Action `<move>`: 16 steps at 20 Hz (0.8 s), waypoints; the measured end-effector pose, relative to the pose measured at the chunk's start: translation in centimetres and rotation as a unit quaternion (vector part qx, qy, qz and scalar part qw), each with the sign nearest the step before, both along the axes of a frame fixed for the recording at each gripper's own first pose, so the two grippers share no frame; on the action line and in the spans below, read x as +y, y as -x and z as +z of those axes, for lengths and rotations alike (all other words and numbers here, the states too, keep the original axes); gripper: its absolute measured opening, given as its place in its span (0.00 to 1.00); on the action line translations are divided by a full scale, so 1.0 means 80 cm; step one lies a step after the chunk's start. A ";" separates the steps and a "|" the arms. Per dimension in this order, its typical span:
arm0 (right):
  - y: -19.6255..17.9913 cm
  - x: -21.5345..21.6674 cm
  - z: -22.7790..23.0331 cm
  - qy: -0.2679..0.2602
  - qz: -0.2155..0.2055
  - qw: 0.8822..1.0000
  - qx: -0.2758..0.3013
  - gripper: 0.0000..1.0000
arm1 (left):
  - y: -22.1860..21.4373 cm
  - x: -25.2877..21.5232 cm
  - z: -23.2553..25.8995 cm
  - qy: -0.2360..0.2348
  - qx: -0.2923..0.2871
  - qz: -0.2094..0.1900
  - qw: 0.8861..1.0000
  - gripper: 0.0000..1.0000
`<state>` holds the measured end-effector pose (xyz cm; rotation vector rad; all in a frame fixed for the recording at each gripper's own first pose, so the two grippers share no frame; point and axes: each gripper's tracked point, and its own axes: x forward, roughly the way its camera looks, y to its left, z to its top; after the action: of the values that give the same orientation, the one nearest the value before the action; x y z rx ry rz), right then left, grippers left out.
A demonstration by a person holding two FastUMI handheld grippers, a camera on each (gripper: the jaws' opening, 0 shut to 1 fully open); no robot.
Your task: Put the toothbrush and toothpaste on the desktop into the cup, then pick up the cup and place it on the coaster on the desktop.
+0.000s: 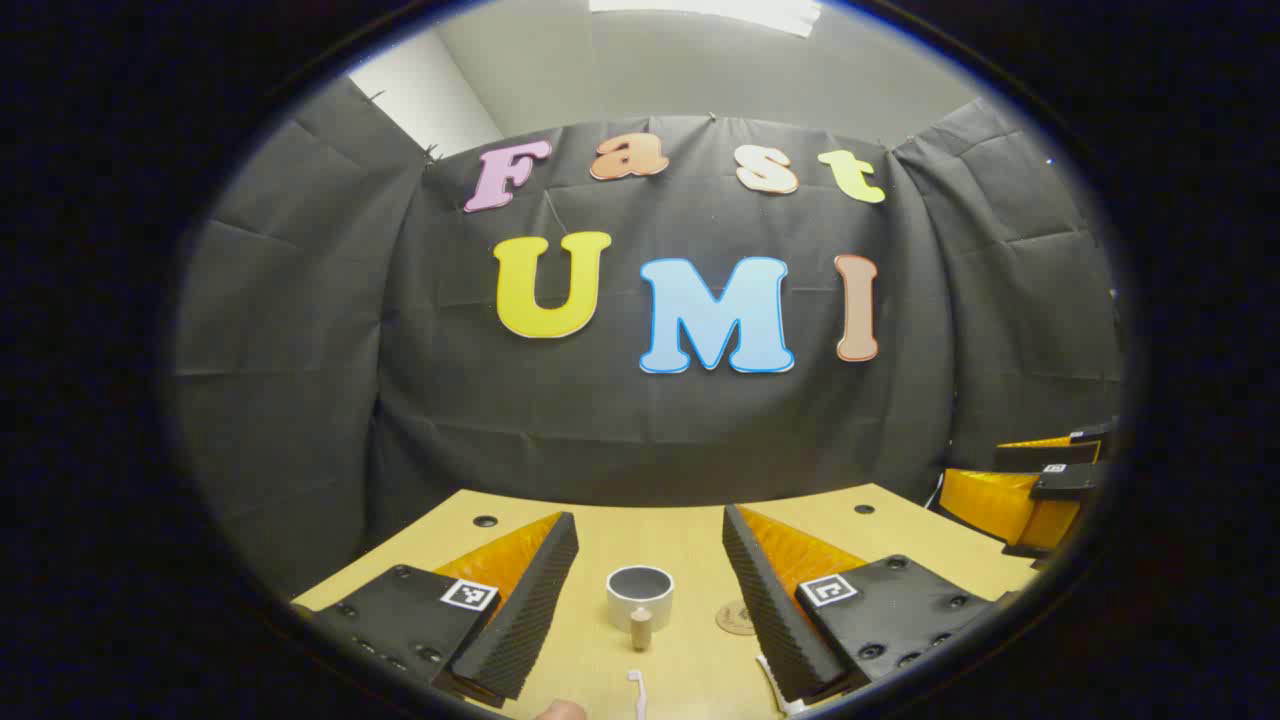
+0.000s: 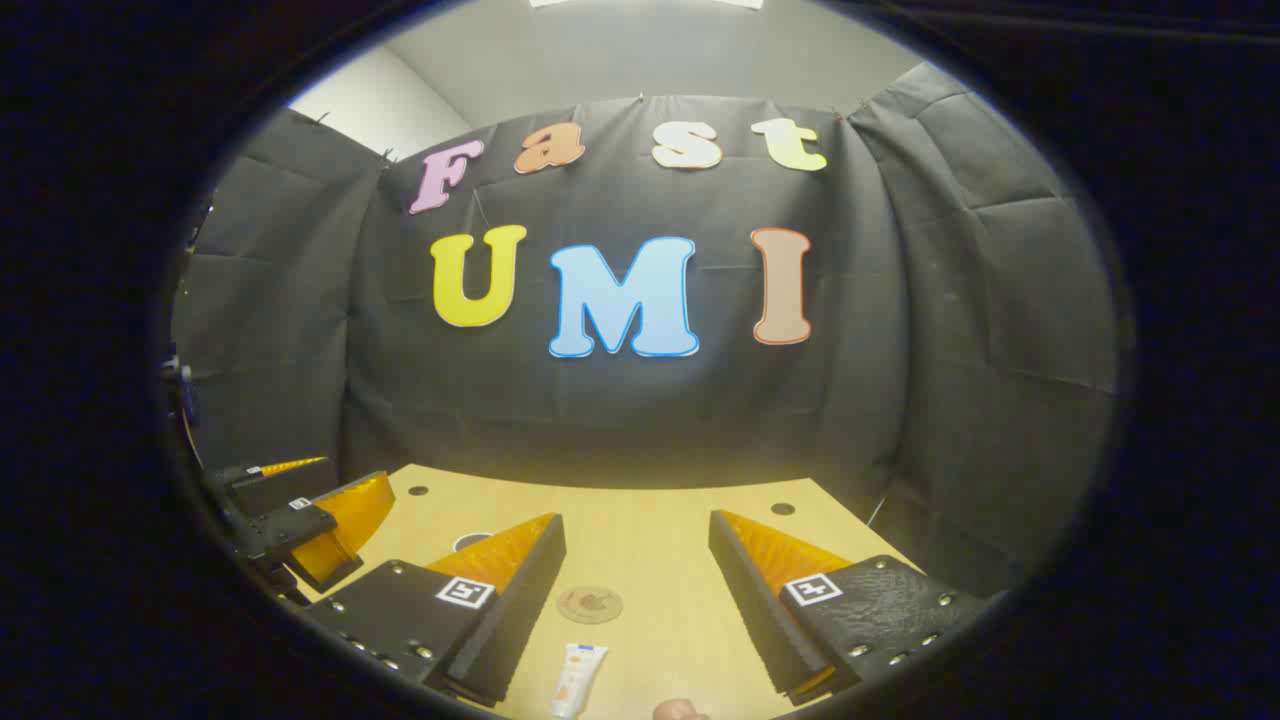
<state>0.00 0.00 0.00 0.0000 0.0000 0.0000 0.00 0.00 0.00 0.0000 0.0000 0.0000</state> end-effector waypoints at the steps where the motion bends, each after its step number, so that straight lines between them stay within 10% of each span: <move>1: -0.001 0.001 -0.004 0.003 0.000 1.000 0.007 0.90 | -0.001 -0.001 -0.003 0.004 0.004 -0.002 1.000 1.00; 16: -0.007 0.026 -0.024 0.013 0.014 0.999 0.047 0.90 | -0.003 0.021 -0.027 0.010 0.037 0.000 0.999 0.99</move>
<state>0.58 2.09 -1.95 -0.0251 0.0936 0.0288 0.21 1.65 -2.19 -0.0208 0.0749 -0.0008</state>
